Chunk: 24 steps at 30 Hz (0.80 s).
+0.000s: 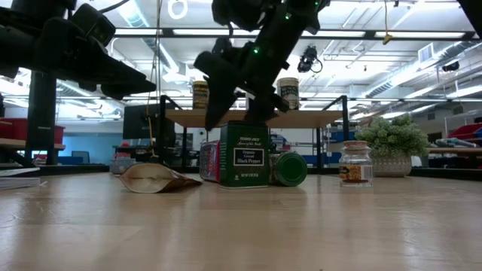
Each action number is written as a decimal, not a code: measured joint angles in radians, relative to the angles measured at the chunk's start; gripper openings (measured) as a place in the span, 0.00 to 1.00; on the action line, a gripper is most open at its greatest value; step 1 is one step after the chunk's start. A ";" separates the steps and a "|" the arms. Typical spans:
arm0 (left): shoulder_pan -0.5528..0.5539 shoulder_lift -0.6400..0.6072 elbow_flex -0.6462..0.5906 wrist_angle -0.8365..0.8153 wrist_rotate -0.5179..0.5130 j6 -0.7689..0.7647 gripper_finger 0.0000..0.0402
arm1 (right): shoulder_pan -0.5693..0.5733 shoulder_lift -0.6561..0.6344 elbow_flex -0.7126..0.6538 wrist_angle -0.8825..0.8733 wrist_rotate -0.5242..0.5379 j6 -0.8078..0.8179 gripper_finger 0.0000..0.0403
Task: Shelf spices
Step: Put the red can seasoning on the shelf
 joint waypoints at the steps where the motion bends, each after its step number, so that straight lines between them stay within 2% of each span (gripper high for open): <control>1: 0.000 0.000 0.000 0.000 0.000 0.000 0.63 | 0.000 -0.001 -0.005 -0.004 0.000 0.018 0.89; 17: 0.000 0.000 0.000 0.007 0.000 -0.003 0.63 | 0.000 0.098 -0.007 -0.014 -0.038 0.085 0.85; 20: 0.000 0.000 0.000 0.002 0.000 -0.003 0.63 | -0.001 0.098 -0.007 -0.011 -0.051 0.072 0.77; 24: 0.000 0.000 0.000 0.002 0.000 -0.005 0.63 | -0.001 0.076 -0.007 -0.020 -0.074 0.035 0.58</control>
